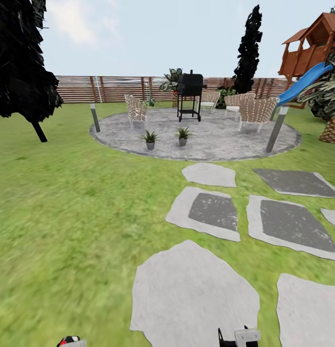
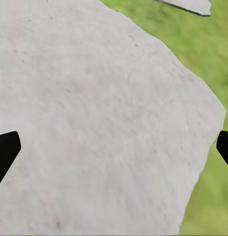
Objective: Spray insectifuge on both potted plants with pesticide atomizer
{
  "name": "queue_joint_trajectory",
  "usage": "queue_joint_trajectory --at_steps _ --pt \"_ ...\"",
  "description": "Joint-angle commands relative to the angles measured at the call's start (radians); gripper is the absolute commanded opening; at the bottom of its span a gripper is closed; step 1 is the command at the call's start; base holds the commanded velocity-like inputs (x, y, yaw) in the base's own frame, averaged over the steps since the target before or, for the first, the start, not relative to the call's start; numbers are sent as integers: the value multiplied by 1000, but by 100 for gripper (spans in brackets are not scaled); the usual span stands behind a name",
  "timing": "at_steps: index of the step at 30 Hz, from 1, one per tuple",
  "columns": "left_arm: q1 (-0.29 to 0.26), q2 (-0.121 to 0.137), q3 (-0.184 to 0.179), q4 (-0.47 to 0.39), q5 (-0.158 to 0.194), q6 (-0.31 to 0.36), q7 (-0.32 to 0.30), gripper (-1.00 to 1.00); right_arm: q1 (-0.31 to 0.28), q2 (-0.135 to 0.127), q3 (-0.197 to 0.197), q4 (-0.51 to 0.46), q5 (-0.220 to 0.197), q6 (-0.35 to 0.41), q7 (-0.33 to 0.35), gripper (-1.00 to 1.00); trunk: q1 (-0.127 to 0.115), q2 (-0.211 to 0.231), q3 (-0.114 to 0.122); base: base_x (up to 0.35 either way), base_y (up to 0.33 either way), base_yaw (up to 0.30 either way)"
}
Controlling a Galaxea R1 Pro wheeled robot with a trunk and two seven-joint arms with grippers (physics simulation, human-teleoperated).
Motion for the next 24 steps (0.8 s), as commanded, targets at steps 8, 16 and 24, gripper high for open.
queue_joint_trajectory --at_steps 8,16,24 --pt "-1 0 0 1 -3 -3 3 -100 -1 0 0 1 11 0 -10 100 0 0 -1 325 99 0" --pt "-1 0 0 1 -3 -3 3 -100 -1 0 1 1 11 0 -10 100 0 0 -1 328 86 0" --pt "-1 0 0 1 -3 -3 3 -100 -1 0 0 1 11 -1 -10 100 0 0 -1 334 11 0"
